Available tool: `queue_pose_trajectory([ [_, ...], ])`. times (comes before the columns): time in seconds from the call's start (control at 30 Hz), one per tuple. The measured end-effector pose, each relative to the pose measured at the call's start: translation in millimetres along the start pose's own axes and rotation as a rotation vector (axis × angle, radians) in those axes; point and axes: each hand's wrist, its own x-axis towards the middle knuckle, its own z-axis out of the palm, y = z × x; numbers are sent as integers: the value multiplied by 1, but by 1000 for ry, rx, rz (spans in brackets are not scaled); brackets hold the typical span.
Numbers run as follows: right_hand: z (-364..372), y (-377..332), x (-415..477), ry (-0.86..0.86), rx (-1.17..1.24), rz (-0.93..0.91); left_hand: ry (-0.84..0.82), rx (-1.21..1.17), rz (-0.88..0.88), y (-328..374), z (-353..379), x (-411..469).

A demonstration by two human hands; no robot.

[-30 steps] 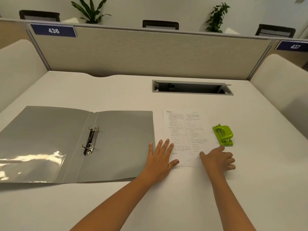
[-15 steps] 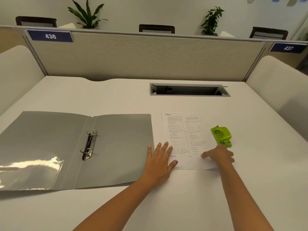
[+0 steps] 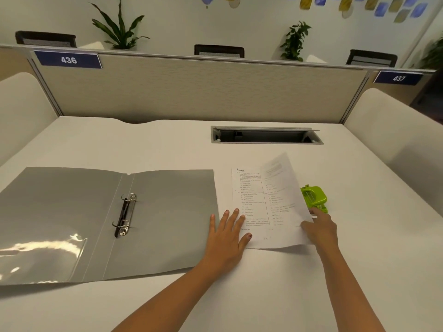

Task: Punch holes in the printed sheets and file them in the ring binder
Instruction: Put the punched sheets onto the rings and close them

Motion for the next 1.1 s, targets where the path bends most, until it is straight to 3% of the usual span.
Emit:
queue_pose_trajectory([
  [0.1,-6,-4,-8,30,113,-25,84,-298,-49,2,-11,0],
  [0.23,-14,-2,-13,31,267,-51,369,-1094,-300,-1,-42,0],
  [0.33,-17,-4,-17,-13,378,-61,428,-1345,-433,-10,-68,5],
  [0.43,-15,-12,-27,-67,460,-111,371,-1529,-417,-12,-96,13],
  [0.57,-1,-21,-36,-122,477,-182,301,-1474,-324,-19,-117,16],
  [0.93,40,-49,-48,-294,375,-279,387,-1253,-274,-63,-127,-11],
  [1.1,67,-75,-63,-267,354,-380,406,-1253,-278,-83,-131,-27],
])
